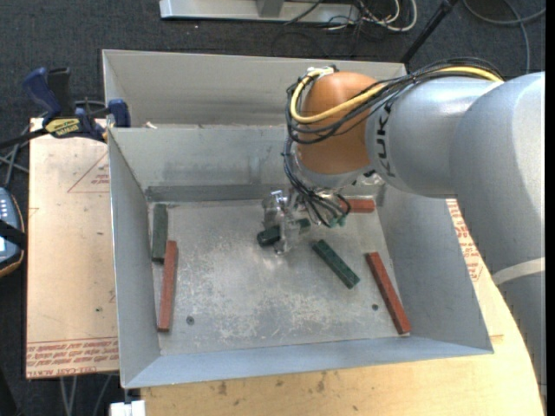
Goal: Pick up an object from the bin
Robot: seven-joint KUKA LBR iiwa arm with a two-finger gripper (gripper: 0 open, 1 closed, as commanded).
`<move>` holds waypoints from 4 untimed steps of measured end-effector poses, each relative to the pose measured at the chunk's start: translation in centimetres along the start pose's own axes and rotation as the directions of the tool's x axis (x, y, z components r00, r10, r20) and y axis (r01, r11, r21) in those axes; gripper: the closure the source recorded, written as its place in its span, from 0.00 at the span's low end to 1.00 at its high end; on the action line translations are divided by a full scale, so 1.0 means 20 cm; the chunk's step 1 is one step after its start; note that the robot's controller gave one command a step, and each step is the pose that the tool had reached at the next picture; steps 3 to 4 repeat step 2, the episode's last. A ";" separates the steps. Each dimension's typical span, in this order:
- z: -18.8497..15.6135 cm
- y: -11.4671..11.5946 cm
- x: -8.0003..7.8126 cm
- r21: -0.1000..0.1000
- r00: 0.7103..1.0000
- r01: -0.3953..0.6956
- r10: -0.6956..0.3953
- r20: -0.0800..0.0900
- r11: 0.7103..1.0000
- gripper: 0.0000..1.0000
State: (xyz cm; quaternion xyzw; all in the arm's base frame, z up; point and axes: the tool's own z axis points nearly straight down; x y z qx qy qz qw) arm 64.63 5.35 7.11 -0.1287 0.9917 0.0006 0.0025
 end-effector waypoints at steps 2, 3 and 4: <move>-0.77 0.01 0.01 0.001 1.000 0.008 -0.008 0.003 1.000 1.00; -0.77 0.01 0.01 0.001 1.000 0.008 -0.008 0.003 1.000 1.00; -0.77 0.01 0.01 0.001 1.000 0.008 -0.008 0.003 1.000 1.00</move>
Offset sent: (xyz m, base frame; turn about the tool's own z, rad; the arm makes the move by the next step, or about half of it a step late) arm -0.0057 0.0002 0.1522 -0.0093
